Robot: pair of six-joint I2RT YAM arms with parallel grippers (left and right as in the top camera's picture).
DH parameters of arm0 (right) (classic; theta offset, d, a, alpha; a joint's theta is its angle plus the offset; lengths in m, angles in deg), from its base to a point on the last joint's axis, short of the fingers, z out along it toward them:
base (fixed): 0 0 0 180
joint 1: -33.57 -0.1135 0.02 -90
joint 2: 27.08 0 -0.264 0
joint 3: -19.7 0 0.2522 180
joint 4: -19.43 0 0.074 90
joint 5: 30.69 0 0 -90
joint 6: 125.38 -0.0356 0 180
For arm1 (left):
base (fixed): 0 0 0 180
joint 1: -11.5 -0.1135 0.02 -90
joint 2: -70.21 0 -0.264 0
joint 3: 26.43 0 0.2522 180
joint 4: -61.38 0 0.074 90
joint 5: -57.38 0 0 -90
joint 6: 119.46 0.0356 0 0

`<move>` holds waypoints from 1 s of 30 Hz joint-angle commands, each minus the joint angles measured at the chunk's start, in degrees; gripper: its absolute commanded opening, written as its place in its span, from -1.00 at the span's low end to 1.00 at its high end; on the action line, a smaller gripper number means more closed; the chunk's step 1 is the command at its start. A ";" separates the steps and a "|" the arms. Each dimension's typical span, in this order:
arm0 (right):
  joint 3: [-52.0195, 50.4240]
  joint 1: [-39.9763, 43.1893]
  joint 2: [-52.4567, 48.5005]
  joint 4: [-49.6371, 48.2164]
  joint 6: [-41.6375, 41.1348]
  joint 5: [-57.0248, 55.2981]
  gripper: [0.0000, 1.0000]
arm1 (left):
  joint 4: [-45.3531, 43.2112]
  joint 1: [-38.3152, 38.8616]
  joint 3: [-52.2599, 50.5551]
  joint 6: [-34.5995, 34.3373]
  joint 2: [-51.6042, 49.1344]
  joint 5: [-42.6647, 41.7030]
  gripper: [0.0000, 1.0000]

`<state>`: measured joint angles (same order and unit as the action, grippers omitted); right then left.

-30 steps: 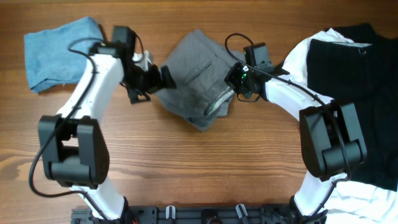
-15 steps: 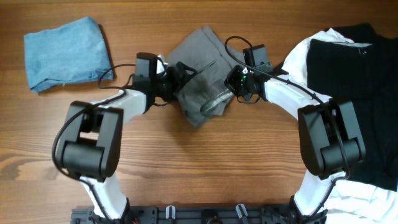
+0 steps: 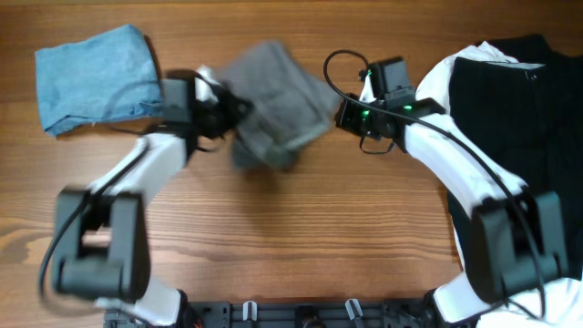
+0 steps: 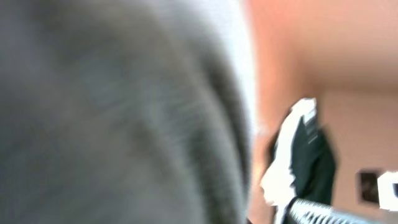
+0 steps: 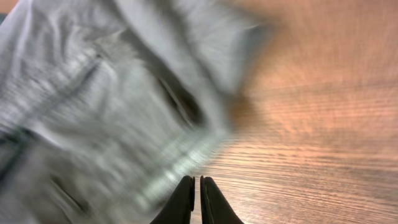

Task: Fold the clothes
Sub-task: 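Carry the folded shorts with the left gripper onto the blue cloth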

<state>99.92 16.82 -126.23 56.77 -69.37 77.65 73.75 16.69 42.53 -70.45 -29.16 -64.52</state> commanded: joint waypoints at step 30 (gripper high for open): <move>-0.15 -0.04 5.35 13.31 4.00 -0.31 -0.75 | -46.64 -27.80 12.41 -18.75 -3.06 -1.92 -0.92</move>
<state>99.92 16.82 -120.97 69.66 -66.10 77.65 28.44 -15.00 50.66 -86.12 -34.34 -69.05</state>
